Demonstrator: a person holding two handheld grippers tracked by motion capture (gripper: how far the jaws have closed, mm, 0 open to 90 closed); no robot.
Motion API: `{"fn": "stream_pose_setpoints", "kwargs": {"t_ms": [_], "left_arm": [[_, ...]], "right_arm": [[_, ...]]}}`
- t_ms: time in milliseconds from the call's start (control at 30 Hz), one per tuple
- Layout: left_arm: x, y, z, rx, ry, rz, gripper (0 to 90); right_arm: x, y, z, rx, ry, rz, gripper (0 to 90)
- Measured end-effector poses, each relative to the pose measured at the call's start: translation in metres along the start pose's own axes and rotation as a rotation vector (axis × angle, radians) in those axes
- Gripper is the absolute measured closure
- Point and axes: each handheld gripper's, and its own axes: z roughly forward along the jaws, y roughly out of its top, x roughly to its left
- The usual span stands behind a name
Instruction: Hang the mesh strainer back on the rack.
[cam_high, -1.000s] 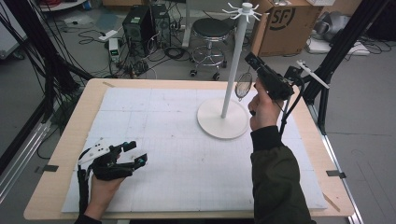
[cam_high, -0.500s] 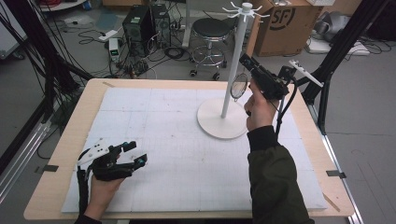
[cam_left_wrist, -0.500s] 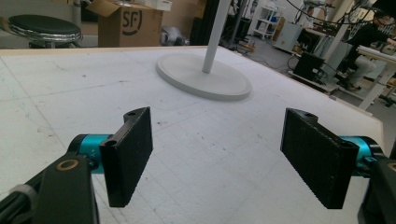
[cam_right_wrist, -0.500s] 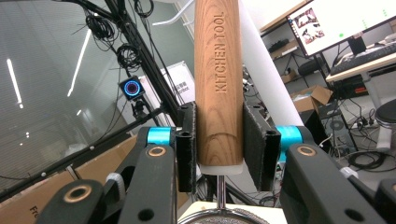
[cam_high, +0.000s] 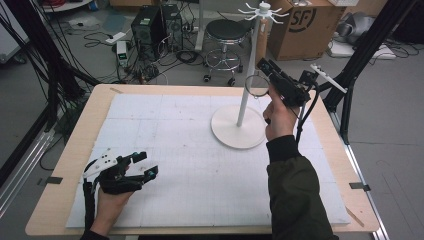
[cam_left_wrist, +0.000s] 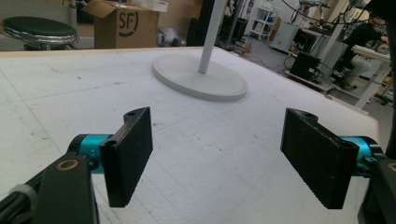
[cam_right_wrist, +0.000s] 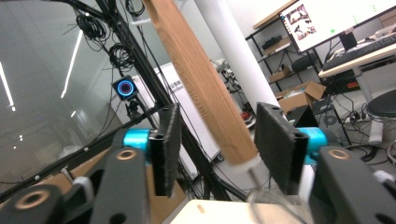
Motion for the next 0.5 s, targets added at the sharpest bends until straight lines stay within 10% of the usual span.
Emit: {"fn": "stream_pose_setpoints", "kwargs": {"t_ms": [500], "left_arm": [[-0.001, 0.0, 0.0, 0.002, 0.009, 0.006, 24.1]], "right_arm": [[0.001, -0.016, -0.001, 0.07, 0.027, -0.045, 34.1]]}}
